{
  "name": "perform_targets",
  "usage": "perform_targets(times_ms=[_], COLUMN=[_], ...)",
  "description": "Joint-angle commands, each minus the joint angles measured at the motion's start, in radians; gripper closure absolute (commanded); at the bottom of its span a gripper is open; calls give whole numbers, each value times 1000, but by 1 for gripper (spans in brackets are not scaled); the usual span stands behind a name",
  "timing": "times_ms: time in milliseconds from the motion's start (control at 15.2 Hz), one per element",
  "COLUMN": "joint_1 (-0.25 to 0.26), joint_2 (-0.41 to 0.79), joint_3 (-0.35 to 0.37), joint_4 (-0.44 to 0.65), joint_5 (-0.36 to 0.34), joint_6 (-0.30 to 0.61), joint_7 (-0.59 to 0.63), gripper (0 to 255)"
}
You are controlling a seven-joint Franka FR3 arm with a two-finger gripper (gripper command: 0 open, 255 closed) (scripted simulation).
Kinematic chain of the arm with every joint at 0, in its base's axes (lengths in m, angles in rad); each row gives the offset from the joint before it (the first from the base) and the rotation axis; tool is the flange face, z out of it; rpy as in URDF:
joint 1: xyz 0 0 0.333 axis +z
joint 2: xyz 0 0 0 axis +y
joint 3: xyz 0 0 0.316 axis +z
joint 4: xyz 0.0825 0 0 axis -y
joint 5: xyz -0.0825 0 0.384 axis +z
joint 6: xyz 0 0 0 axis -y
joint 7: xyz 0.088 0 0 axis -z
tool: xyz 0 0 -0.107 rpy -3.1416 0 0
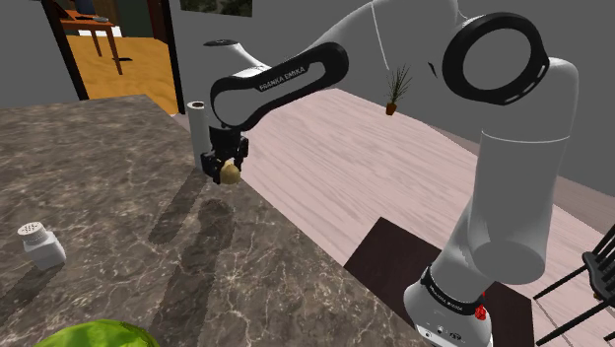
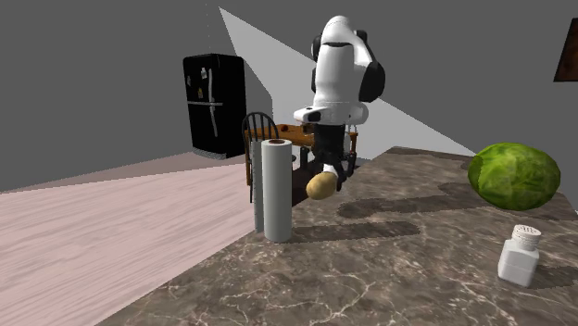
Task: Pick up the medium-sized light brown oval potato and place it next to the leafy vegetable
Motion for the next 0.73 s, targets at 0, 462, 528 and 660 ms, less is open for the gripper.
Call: perform_targets(times_ms=[0, 462, 528, 660], joint_1=[1, -1, -1, -1], joint_2=[-7, -40, -44, -51], joint_3=[2, 6, 6, 7], joint_4=[21, 71, 79, 96], joint_5=[3, 14, 15, 18], joint_6=[-28, -110, -122, -146], joint_7=[-1, -11, -12, -14], gripper=[255, 255, 255, 255])
